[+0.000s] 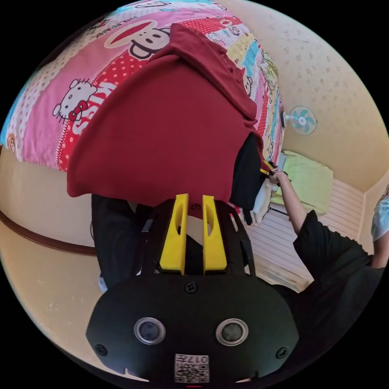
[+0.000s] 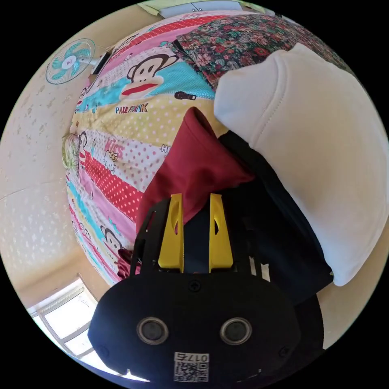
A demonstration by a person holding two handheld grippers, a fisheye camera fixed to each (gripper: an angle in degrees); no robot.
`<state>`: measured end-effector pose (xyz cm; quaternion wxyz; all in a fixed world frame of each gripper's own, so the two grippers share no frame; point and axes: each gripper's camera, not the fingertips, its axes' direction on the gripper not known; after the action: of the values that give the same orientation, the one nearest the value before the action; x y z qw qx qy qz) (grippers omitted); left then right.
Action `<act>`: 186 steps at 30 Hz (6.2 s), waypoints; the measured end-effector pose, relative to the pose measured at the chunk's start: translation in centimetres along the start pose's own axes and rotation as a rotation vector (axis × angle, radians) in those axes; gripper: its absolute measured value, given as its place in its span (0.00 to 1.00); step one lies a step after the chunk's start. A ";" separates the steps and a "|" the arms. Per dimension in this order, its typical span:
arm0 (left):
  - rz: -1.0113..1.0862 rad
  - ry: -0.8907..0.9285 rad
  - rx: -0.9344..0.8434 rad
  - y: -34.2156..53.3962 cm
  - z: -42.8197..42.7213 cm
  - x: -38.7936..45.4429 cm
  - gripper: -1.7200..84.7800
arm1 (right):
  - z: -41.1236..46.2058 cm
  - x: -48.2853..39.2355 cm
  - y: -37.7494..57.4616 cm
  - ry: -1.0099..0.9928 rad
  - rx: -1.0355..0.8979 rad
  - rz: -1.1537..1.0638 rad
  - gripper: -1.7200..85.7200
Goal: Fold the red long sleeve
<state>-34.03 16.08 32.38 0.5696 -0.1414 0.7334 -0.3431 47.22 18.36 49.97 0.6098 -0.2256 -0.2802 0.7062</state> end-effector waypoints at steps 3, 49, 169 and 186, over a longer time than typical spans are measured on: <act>-0.060 0.027 0.054 -0.2 -2.2 -2.0 0.09 | -2.9 -2.2 1.6 -0.052 0.092 -0.086 0.06; 0.193 -0.113 -0.461 -11.4 -5.5 -20.9 0.13 | 14.2 10.7 37.3 0.240 -0.808 -0.844 0.10; 0.525 0.322 0.359 -1.3 -23.0 9.3 0.11 | -2.0 -25.8 27.4 -1.010 -0.938 -0.913 0.07; -0.503 -0.030 -0.057 0.8 -15.4 -21.9 0.08 | 11.6 -2.7 24.2 0.254 -0.895 -0.794 0.06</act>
<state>-41.44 35.04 49.75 0.4728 -0.3404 0.6760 -0.4512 22.16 11.91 42.28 0.7012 -0.4207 -0.5373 0.2064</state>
